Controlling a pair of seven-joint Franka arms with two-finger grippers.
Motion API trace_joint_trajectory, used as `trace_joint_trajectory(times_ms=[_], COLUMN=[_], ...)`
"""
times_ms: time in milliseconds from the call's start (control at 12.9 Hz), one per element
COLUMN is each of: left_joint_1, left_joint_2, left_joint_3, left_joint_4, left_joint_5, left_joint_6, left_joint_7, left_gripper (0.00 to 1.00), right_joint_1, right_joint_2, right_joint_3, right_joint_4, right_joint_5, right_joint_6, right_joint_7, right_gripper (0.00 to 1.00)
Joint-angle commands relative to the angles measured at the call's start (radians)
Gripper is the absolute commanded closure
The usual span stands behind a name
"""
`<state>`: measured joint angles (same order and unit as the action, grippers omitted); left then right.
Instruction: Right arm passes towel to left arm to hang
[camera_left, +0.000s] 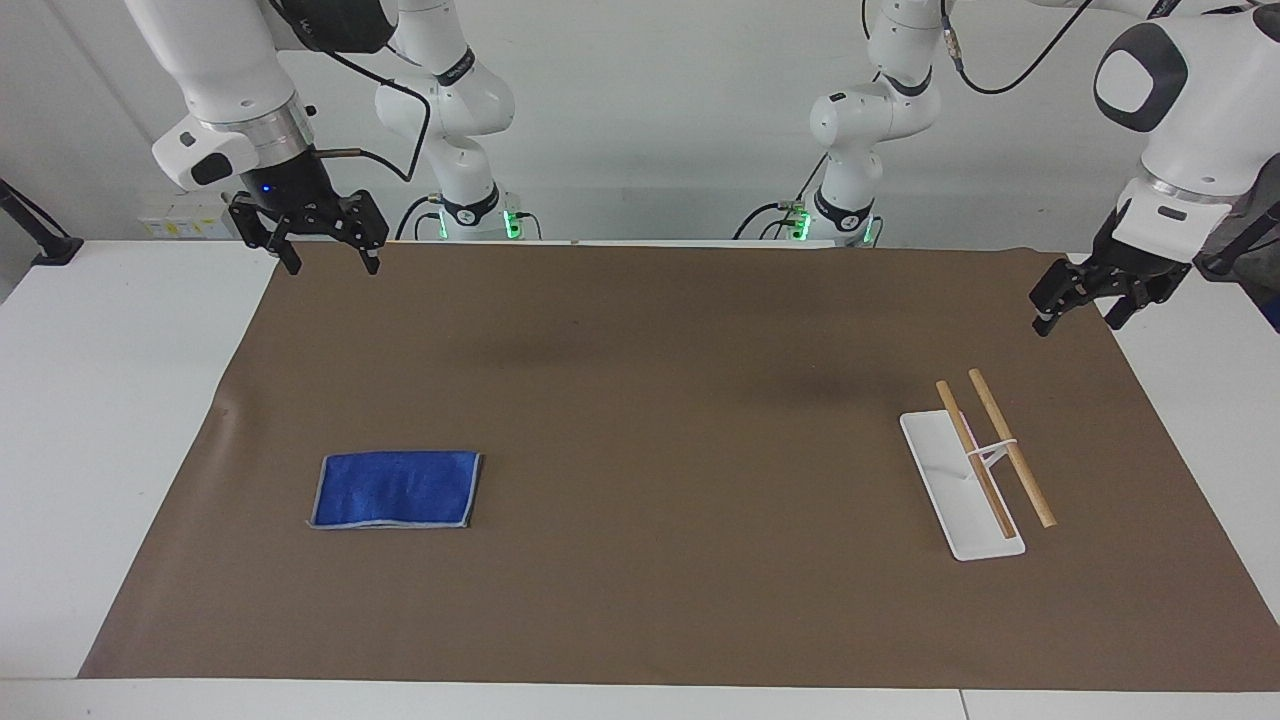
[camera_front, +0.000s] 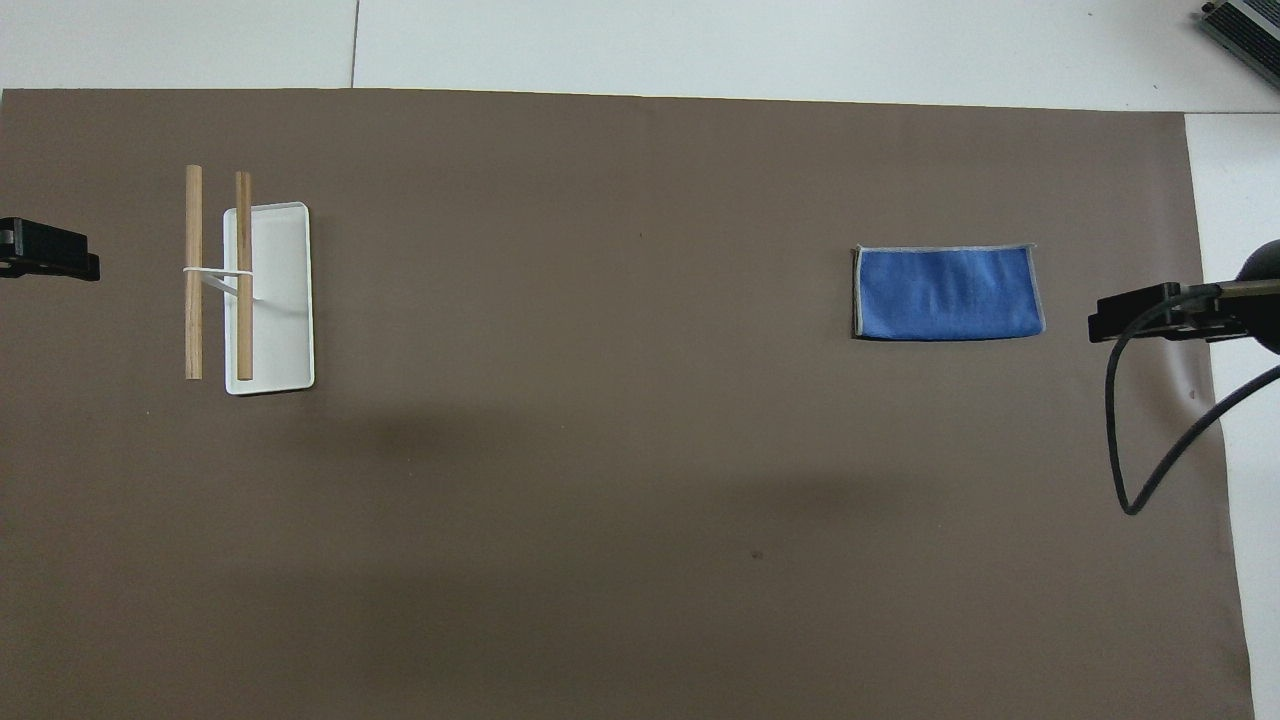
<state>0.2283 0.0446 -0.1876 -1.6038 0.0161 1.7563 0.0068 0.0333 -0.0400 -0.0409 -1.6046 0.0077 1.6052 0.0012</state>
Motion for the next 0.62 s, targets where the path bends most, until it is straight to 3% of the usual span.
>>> trace_joint_trajectory(times_ms=[0,541], left_joint_1=[0.006,0.006], left_joint_2=[-0.019,-0.026], left_joint_3=[-0.003,-0.003], left_joint_4=[-0.018,-0.016], left_joint_5=[0.013,0.013], left_joint_6=[-0.005,-0.009], left_joint_7=[-0.01,-0.01], left_gripper=[0.0,0.0], right_joint_1=[-0.009,-0.01], right_joint_2=[-0.021,-0.024], right_joint_3=[0.003,-0.002], right_joint_4=[-0.02,-0.021], right_joint_5=[-0.003,-0.003], right_joint_6=[-0.005,-0.024], right_joint_7=[-0.021,-0.018], right_gripper=[0.0,0.0])
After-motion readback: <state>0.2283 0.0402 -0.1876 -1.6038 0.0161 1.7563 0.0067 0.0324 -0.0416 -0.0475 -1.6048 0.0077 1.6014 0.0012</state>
